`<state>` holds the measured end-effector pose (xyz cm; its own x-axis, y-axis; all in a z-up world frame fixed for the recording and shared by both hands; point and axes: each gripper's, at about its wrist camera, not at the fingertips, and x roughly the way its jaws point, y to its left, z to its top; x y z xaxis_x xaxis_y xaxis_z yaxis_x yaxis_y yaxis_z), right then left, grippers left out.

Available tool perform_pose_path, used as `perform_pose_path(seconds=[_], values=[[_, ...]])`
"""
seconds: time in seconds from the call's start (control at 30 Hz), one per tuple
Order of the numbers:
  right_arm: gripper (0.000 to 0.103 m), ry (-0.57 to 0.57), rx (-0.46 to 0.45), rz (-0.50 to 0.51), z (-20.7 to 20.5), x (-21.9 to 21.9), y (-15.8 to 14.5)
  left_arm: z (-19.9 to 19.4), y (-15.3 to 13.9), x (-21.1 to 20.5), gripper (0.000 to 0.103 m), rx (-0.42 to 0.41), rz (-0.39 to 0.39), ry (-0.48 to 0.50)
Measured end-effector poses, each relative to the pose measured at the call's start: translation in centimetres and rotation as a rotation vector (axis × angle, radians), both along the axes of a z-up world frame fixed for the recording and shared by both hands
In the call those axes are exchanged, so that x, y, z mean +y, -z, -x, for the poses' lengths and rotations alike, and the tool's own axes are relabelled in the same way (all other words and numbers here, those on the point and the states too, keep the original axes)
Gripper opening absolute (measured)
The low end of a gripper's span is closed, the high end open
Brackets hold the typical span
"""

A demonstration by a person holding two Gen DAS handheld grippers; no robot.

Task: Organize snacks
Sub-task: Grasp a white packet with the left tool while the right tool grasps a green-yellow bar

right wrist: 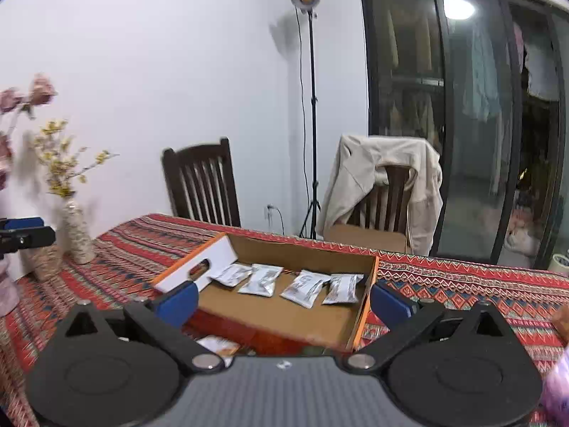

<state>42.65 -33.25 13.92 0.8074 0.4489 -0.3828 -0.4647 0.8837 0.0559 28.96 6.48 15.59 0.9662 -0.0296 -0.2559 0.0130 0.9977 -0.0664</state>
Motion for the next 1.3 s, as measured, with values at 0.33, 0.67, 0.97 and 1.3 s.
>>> perform_pose_path(seconds=[0.33,0.67,0.97,1.3], values=[[0.103,0.053,-0.074,0.045,15.1,1.5,7.7,10.1,8.3,0.1,0.103,0.110,0.046,-0.108],[0.103,0.029,0.041,0.108,21.1,3.7,13.7,11.4,11.7,-1.0,0.103,0.185,-0.035,-0.085],[0.103,0.046,0.103,0.038,18.0,3.9,13.9,7.4,12.8,-3.8,0.103,0.238,-0.069,-0.038],[0.082,0.008,0.184,-0.046,11.8,6.3,14.7,-1.0,14.3,-5.0,0.083,0.338,-0.093,0.048]])
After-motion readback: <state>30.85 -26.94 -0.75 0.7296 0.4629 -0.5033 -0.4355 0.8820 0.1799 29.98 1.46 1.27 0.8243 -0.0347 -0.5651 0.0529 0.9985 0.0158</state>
